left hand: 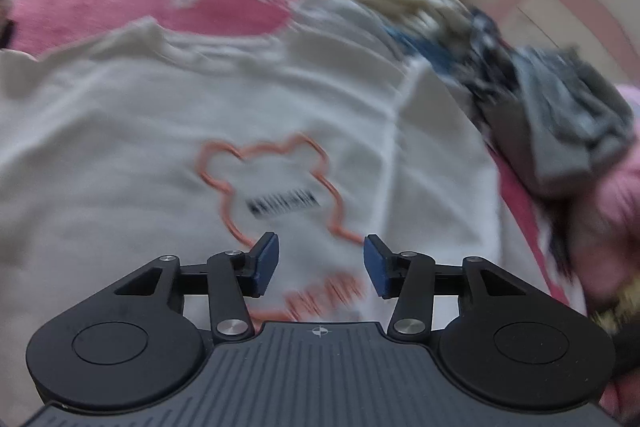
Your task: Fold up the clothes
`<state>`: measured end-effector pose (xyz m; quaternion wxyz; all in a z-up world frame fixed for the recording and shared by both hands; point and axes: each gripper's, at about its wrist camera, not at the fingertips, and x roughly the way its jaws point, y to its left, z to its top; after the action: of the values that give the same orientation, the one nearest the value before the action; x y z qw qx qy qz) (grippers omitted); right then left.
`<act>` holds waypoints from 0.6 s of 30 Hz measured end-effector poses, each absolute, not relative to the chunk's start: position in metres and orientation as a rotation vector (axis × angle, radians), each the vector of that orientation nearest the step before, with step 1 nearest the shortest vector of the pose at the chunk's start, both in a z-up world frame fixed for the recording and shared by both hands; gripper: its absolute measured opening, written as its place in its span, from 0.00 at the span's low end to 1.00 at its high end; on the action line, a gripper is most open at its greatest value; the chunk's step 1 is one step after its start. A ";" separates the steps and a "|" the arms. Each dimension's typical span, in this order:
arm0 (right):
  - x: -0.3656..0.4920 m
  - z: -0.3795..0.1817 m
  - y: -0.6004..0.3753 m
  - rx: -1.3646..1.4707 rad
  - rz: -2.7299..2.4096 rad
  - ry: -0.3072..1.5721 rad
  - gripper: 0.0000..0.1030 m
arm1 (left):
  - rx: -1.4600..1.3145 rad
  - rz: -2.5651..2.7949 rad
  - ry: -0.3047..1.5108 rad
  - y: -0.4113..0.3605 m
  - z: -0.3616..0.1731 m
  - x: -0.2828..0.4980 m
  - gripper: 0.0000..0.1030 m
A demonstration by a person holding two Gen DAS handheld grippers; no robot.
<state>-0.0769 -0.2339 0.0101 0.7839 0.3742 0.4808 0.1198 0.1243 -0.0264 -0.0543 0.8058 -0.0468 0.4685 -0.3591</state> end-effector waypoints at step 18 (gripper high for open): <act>-0.072 -0.092 -0.259 1.271 -0.044 0.855 0.39 | 0.011 -0.832 1.033 -0.044 -0.066 0.075 0.39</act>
<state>-0.0720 -0.2586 -0.0917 0.7204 0.5752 0.3869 -0.0199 0.0749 -0.0438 -0.0663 0.7881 0.0052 0.4793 -0.3862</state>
